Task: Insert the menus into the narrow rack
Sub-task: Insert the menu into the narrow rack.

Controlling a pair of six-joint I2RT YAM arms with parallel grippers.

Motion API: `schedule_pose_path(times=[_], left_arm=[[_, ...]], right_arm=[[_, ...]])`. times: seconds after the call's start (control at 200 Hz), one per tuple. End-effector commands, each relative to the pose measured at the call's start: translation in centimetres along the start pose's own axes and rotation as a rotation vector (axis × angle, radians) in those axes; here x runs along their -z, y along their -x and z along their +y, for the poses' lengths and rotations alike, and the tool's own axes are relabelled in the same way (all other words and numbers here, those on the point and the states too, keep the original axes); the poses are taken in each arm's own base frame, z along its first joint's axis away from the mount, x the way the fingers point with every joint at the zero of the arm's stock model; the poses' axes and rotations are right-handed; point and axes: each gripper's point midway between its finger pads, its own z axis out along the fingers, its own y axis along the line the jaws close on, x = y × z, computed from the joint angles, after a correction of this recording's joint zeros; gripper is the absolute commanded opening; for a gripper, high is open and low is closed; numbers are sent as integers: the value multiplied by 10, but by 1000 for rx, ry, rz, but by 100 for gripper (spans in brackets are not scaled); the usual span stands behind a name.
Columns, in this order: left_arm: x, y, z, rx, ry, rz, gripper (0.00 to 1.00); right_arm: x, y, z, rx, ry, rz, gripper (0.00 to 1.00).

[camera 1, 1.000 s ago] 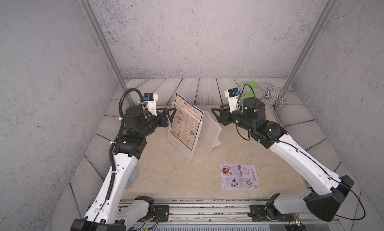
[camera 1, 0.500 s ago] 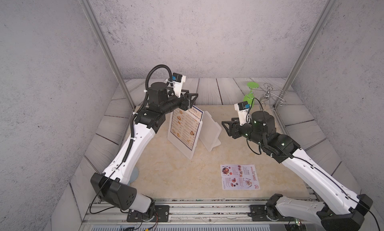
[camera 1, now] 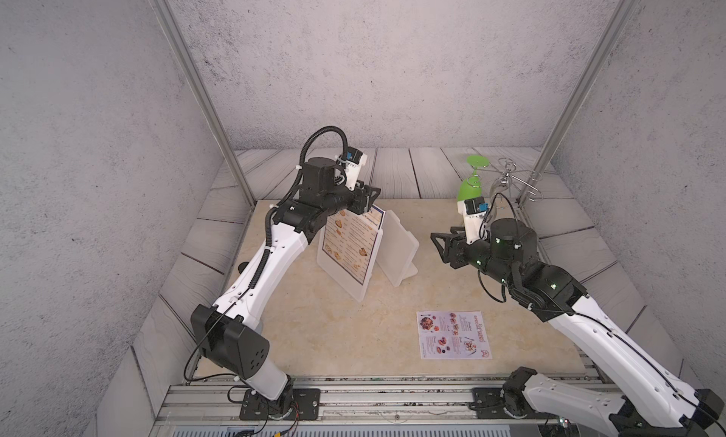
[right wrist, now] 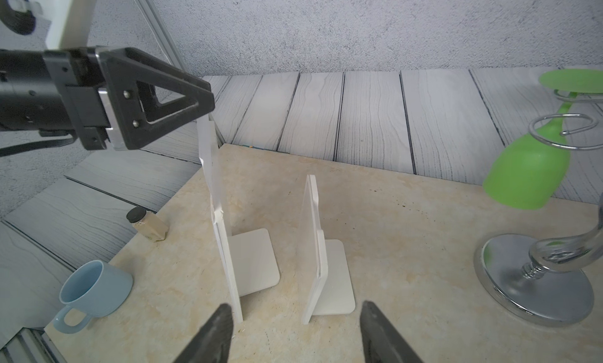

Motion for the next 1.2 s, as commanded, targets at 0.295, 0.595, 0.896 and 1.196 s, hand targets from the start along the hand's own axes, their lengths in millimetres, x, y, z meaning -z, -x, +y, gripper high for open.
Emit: schedule_pose_path(times=[0.295,0.595,0.896,1.196], left_arm=[[11,-16,11,-32,96,49,58],[21,-29,13,-26,119,68,58],[17,-43,12,-5,104,85,59],[14,-55,14,10,110,99,58]], right_arm=[[3,-3,-3,-26,-4,-7,64],[2,-8,-1,-41,13,2,64],[2,-12,1,-51,25,9,64],[1,-16,-1,-49,17,18,64]])
